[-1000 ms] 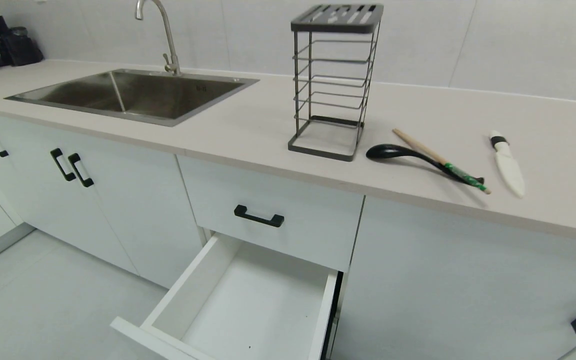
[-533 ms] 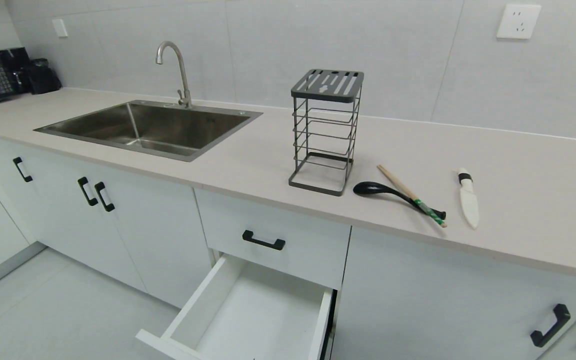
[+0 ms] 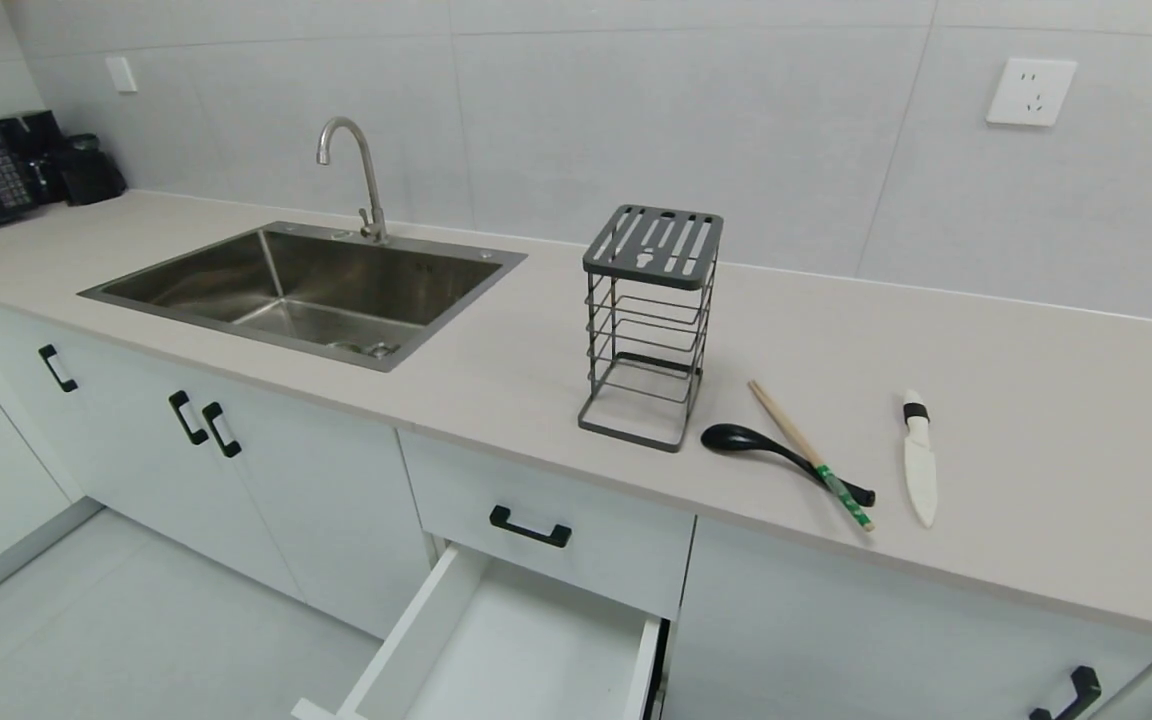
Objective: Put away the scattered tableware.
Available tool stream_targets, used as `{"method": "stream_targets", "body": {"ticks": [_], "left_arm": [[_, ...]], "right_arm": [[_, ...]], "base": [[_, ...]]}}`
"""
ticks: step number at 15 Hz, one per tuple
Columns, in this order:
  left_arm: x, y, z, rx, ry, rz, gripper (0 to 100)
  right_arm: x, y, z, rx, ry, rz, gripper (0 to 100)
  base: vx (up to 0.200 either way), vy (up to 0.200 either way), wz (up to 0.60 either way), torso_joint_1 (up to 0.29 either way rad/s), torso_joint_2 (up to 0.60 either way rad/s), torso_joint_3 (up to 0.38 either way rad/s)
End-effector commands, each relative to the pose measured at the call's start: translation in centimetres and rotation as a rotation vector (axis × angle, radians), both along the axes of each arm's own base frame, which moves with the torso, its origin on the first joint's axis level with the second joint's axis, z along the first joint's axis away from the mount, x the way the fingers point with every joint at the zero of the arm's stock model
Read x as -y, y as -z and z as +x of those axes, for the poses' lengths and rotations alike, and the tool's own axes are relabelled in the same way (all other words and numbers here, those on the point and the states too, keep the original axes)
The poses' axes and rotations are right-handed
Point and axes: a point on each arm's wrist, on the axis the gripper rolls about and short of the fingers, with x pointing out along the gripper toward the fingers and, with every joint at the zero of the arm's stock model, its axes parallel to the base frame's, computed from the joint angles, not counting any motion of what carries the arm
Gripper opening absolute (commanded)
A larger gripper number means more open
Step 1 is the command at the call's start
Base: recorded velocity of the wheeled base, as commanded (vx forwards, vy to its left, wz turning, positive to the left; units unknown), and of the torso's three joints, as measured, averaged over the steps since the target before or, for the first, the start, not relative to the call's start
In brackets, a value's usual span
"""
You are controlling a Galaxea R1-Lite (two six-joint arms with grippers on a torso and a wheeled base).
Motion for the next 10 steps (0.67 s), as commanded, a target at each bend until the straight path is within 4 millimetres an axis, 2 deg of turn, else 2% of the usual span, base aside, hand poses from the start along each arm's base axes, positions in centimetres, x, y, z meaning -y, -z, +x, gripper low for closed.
{"method": "stream_targets", "body": {"ticks": [1,10], "left_arm": [[0.00,-0.01,0.01,-0.001,0.000,0.001,100],[0.00,-0.01,0.01,-0.001,0.000,0.000,100]], "right_arm": [[0.00,0.00,0.01,-0.002,-0.001,0.000,0],[0.00,0.00,0.01,-0.002,0.000,0.000,0]], "base": [[0.000,0.000,0.00,0.281,-0.52,-0.246],[0.000,0.000,0.00,0.293,-0.56,-0.271]]}}
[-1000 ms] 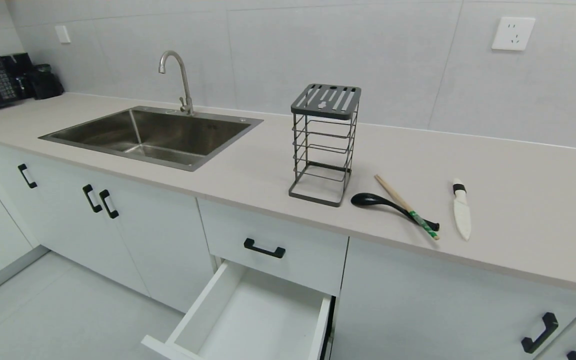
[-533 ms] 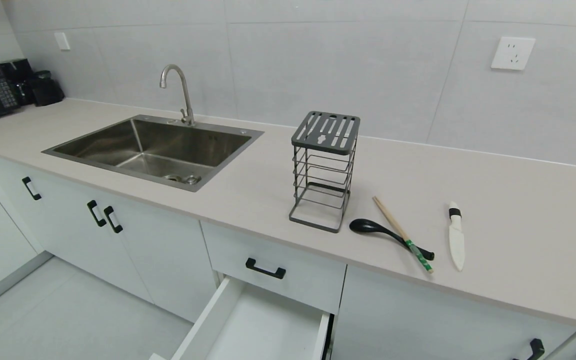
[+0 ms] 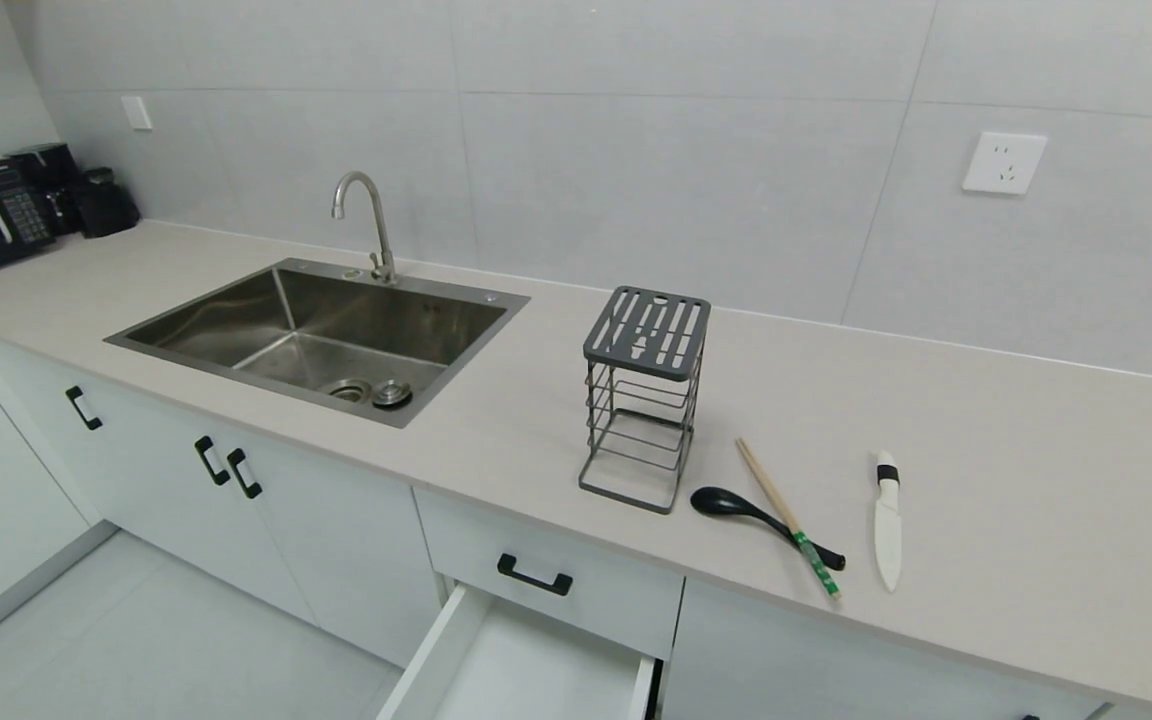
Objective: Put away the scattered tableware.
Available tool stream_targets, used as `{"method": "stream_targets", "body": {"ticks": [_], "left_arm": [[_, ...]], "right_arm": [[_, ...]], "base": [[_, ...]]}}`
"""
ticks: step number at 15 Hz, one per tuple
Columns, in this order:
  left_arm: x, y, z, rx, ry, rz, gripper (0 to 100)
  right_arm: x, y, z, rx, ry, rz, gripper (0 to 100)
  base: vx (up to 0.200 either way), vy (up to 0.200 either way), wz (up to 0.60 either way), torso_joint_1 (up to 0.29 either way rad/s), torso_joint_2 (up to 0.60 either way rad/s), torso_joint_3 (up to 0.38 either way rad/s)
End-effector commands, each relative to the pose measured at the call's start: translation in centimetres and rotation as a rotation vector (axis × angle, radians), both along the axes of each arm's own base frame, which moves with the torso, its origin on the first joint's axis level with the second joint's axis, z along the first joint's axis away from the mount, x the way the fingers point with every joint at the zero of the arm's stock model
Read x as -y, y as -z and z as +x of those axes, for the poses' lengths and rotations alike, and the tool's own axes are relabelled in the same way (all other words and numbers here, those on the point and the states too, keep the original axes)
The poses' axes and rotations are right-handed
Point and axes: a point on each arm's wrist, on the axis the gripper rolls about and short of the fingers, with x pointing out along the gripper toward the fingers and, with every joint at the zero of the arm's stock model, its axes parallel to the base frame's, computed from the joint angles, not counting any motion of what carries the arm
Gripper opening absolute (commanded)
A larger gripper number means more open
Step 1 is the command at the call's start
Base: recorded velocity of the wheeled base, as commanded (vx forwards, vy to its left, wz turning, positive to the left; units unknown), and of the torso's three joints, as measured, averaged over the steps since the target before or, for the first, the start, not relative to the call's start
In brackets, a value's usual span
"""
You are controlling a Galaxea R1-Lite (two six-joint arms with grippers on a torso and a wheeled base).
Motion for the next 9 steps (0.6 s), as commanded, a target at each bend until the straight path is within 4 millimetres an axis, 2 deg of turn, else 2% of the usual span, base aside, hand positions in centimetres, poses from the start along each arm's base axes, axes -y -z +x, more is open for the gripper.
{"method": "stream_targets", "body": {"ticks": [1,3,6,7,9], "left_arm": [[0.00,-0.01,0.01,-0.001,0.000,-0.001,100],[0.00,-0.01,0.01,-0.001,0.000,-0.001,100],[0.00,-0.01,0.01,-0.001,0.000,-0.001,100],[0.00,-0.01,0.01,-0.001,0.000,-0.001,100],[0.00,-0.01,0.01,-0.001,0.000,-0.001,100]], "right_arm": [[0.00,0.01,0.01,-0.002,-0.001,0.000,0],[0.00,-0.04,0.00,0.000,-0.001,-0.008,0],[0.03,0.01,0.00,-0.001,0.015,-0.002,0],[0.05,0.01,0.00,-0.001,0.022,-0.002,100],[0.05,0.01,0.01,-0.002,0.022,0.001,100]], "base": [[0.000,0.000,0.00,0.310,-0.62,-0.300],[0.000,0.000,0.00,0.136,-0.32,-0.129],[0.000,0.000,0.00,0.000,0.00,0.000],[0.000,0.000,0.00,0.000,0.00,0.000],[0.000,0.000,0.00,0.000,0.00,0.000]]}}
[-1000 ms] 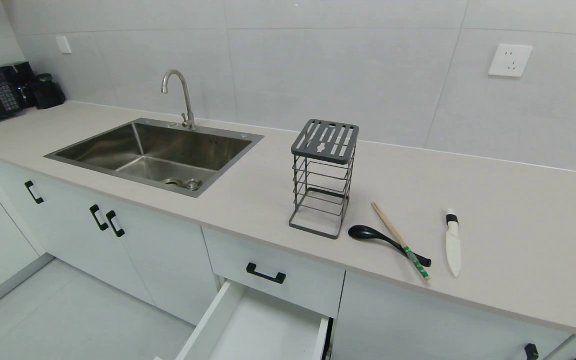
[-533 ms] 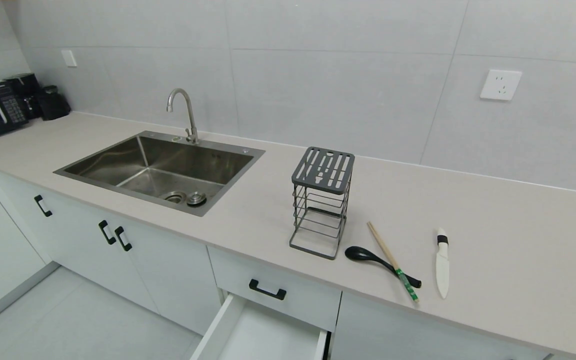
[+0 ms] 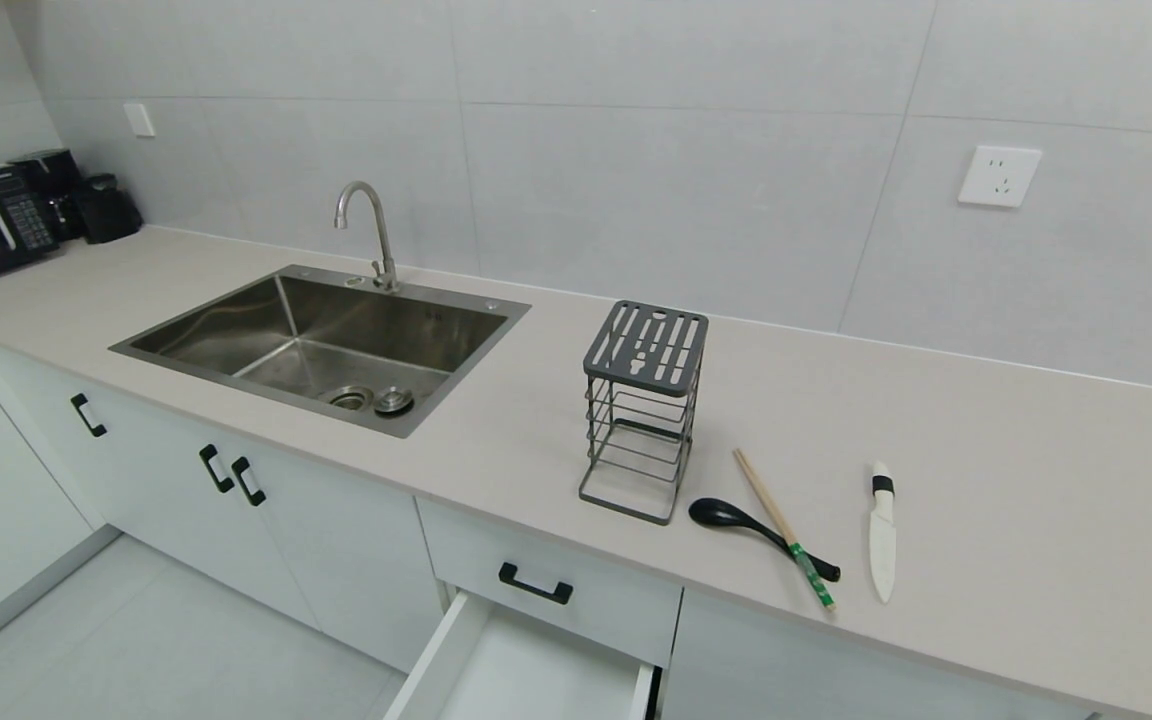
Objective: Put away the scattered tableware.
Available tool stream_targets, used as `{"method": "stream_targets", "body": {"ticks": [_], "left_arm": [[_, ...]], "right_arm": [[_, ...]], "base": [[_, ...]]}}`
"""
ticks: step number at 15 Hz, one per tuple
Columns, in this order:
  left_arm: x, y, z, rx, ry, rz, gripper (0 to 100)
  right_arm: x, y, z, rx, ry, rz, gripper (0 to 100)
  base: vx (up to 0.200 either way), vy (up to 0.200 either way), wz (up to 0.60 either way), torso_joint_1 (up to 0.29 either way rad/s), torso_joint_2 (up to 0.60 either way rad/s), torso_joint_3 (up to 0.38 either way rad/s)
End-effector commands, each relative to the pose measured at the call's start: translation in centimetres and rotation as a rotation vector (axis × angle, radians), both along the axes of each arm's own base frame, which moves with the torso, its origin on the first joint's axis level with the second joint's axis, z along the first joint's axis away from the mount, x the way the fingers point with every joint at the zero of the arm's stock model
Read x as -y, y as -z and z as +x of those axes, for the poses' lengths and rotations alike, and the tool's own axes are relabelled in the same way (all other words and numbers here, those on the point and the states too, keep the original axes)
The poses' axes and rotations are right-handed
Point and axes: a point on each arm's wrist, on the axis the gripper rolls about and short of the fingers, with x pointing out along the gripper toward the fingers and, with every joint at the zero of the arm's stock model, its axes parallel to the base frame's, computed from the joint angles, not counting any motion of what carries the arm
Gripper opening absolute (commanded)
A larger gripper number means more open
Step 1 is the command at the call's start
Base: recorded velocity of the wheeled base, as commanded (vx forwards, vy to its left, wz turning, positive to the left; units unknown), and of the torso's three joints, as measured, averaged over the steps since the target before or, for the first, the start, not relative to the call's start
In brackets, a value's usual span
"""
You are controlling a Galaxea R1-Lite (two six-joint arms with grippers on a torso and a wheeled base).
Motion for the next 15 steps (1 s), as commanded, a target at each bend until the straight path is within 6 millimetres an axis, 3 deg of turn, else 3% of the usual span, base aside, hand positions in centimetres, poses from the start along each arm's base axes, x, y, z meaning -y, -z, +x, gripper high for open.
{"method": "stream_targets", "body": {"ticks": [1,9,10,12,13,15], "left_arm": [[0.0,0.0,0.0,-0.001,0.000,-0.001,100],[0.0,0.0,0.0,-0.001,0.000,0.001,100],[0.0,0.0,0.0,-0.001,0.000,0.001,100],[0.0,0.0,0.0,-0.001,0.000,0.001,100],[0.0,0.0,0.0,-0.001,0.000,0.001,100],[0.0,0.0,0.0,-0.001,0.000,0.001,100]], "right_arm": [[0.0,0.0,0.0,-0.002,-0.001,0.000,100],[0.0,-0.2,0.0,0.022,-0.009,0.021,100],[0.0,-0.5,0.0,0.056,-0.009,0.021,100],[0.0,-3.0,-0.5,0.293,-0.008,-0.006,100],[-0.1,-3.9,-0.8,0.311,-0.016,-0.028,100],[-0.4,-4.8,-0.9,0.167,-0.121,-0.041,100]], "base": [[0.000,0.000,0.00,0.000,0.00,0.000],[0.000,0.000,0.00,0.000,0.00,0.000],[0.000,0.000,0.00,0.000,0.00,0.000],[0.000,0.000,0.00,0.000,0.00,0.000],[0.000,0.000,0.00,0.000,0.00,0.000],[0.000,0.000,0.00,0.000,0.00,0.000]]}}
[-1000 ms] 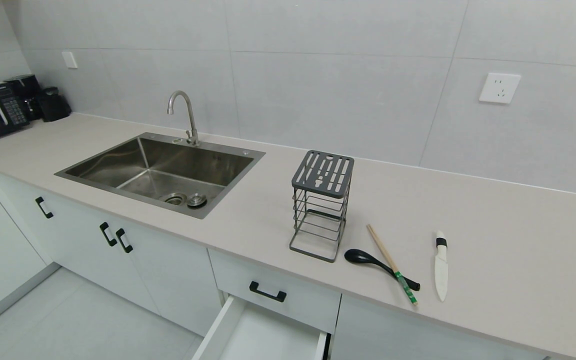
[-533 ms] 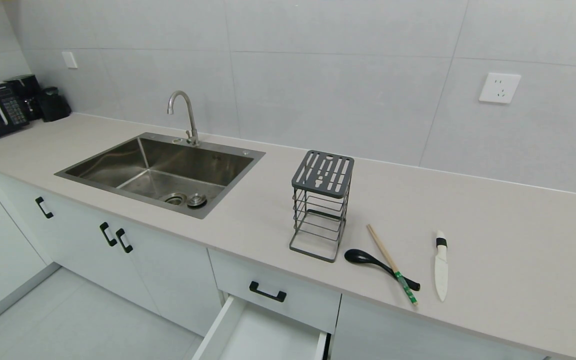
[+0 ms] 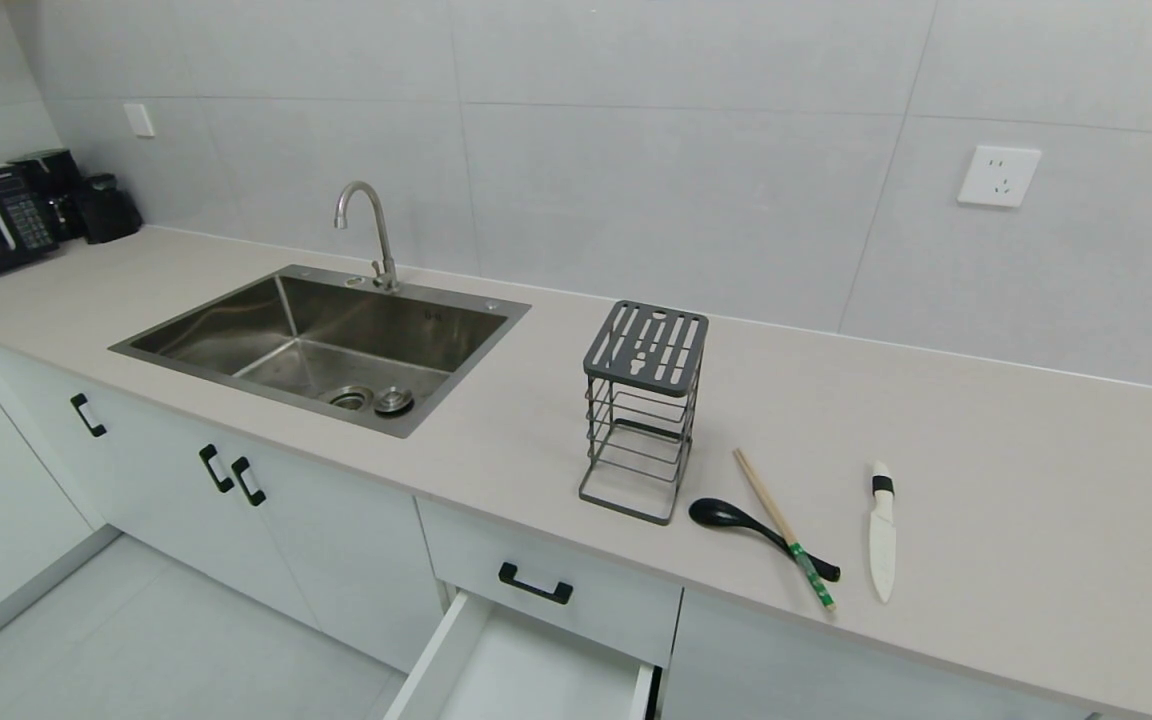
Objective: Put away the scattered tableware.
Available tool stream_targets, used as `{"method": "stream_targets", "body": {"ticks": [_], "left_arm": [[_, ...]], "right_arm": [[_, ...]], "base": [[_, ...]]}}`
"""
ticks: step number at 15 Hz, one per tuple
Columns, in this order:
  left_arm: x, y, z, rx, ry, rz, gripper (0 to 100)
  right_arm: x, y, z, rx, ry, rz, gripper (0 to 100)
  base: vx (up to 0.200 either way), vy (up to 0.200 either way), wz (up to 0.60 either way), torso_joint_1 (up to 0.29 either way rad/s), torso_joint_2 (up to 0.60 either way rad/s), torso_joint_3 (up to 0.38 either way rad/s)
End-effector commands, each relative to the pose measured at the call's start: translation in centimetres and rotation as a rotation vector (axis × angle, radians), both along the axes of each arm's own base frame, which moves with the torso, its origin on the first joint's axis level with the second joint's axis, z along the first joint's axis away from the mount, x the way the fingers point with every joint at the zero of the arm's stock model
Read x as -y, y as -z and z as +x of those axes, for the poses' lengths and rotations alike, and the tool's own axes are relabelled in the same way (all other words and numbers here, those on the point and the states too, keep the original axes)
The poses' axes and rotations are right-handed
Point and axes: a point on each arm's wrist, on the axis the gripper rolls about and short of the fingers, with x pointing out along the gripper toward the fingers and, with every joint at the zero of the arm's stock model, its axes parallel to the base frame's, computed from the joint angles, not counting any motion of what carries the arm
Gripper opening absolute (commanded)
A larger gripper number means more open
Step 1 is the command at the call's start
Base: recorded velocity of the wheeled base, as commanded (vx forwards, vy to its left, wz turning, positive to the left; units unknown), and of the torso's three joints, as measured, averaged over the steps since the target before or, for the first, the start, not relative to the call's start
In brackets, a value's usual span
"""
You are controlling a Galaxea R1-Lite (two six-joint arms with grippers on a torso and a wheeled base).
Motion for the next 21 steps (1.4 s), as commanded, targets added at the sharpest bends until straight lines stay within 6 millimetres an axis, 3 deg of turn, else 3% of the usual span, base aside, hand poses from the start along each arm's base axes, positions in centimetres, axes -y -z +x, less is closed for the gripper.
{"method": "stream_targets", "body": {"ticks": [1,3,5,6,7,10,13,17,19,21], "left_arm": [[0.0,0.0,0.0,-0.001,0.000,0.000,100],[0.0,0.0,0.0,-0.001,0.000,0.000,100],[0.0,0.0,0.0,-0.001,0.000,0.000,100],[0.0,0.0,0.0,-0.001,0.000,0.000,100],[0.0,0.0,0.0,-0.001,0.000,-0.002,100],[0.0,0.0,0.0,-0.001,0.000,0.000,100],[0.0,0.0,0.0,-0.001,0.000,0.000,100],[0.0,0.0,0.0,-0.001,0.000,-0.002,100],[0.0,0.0,0.0,-0.001,0.000,-0.002,100],[0.0,0.0,0.0,-0.001,0.000,-0.002,100]], "right_arm": [[-0.3,-1.4,-0.4,-0.132,-0.114,-0.034,100],[-0.5,-1.9,0.3,-0.315,-0.192,-0.026,100],[-0.5,-4.5,2.3,-0.402,-0.208,-0.018,100],[-0.5,-4.5,2.3,-0.402,-0.208,-0.018,100],[-0.6,-5.5,4.4,-0.505,-0.293,-0.018,100],[-1.3,-3.7,7.2,-0.727,-0.437,-0.049,100],[-2.2,-3.9,10.1,-0.801,-0.480,-0.065,100],[-2.8,-4.2,13.4,-0.903,-0.386,-0.082,100],[-3.9,-3.8,16.9,-0.994,-0.326,-0.122,100],[-5.3,-4.1,18.7,-0.979,-0.361,-0.152,100]], "base": [[0.000,0.000,0.00,0.000,0.00,0.000],[0.000,0.000,0.00,0.000,0.00,0.000],[0.000,0.000,0.00,0.000,0.00,0.000],[0.000,0.000,0.00,0.000,0.00,0.000],[0.000,0.000,0.00,0.000,0.00,0.000],[0.000,0.000,0.00,0.000,0.00,0.000],[0.000,0.000,0.00,0.000,0.00,0.000],[0.000,0.000,0.00,0.000,0.00,0.000],[0.000,0.000,0.00,0.000,0.00,0.000],[0.000,0.000,0.00,0.000,0.00,0.000]]}}
